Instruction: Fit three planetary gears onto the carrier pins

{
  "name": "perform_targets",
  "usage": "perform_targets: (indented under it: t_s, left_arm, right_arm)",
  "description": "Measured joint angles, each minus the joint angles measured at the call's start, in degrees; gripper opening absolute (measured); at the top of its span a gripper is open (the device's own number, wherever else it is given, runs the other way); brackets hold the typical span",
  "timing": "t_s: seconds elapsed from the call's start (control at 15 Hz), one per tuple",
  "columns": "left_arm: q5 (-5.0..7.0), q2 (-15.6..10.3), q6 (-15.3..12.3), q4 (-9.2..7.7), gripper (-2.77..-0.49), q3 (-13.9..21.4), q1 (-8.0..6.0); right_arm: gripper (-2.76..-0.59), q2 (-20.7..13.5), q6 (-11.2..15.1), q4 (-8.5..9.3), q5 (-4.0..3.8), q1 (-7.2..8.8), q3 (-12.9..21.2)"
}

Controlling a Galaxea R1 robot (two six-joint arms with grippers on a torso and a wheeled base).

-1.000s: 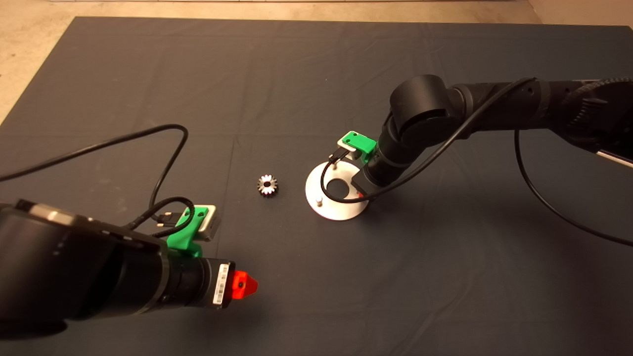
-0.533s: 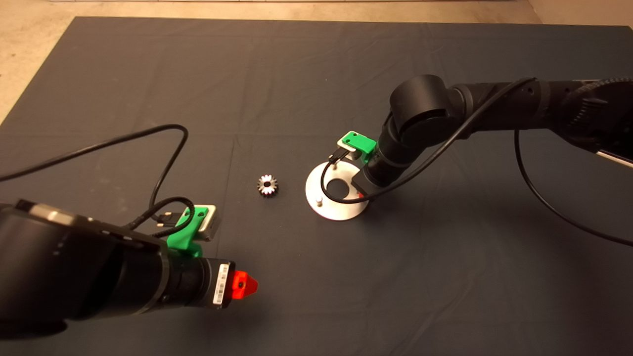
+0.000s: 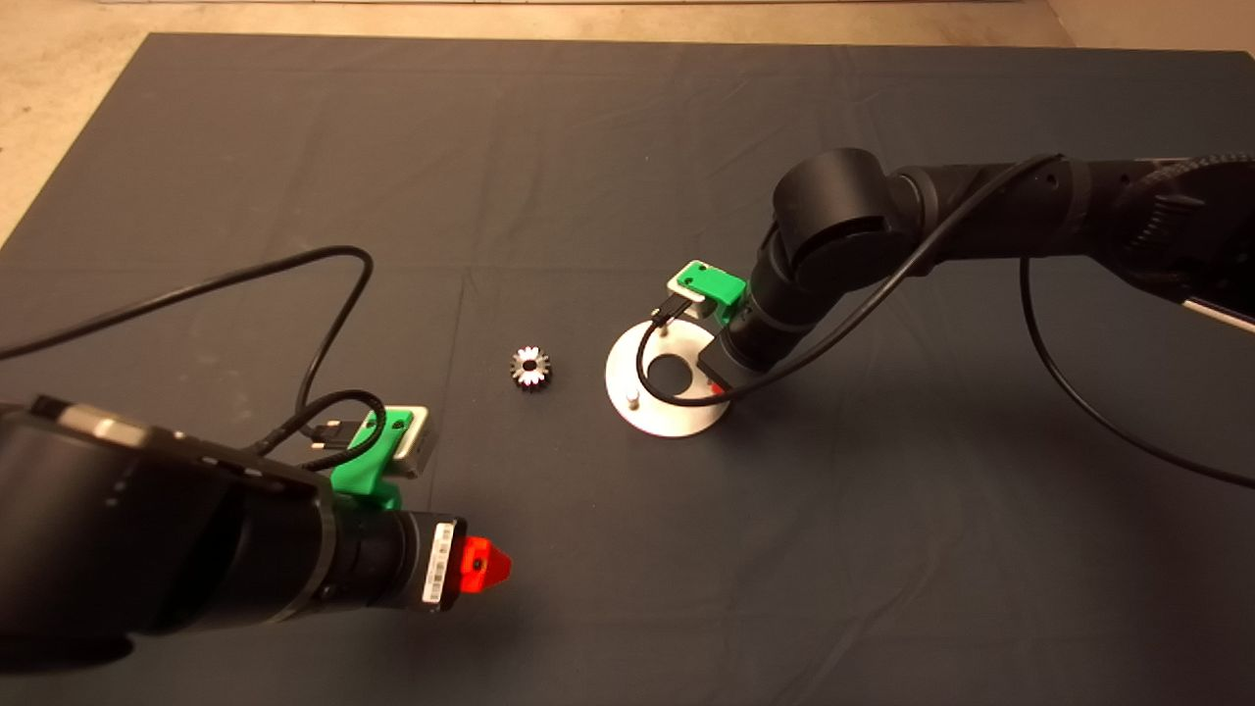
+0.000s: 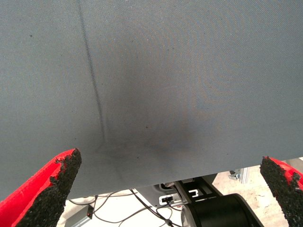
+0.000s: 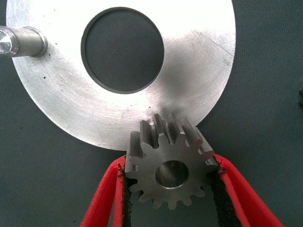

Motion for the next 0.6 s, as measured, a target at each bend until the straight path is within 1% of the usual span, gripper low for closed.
perform_targets:
  t_s: [0.2, 0.6]
  left_arm:
    - [0.0, 0.0, 0.0, 0.0, -0.51, 0.0, 0.0]
    - [0.0, 0.0, 0.0, 0.06, -0.51, 0.0, 0.0]
  right_arm:
    - [-2.44, -0.02, -0.78, -0.02, 0.01, 0.0, 0.09]
    - [-2.44, -0.37, -0.97, -0.49, -0.05, -0.23, 1.51]
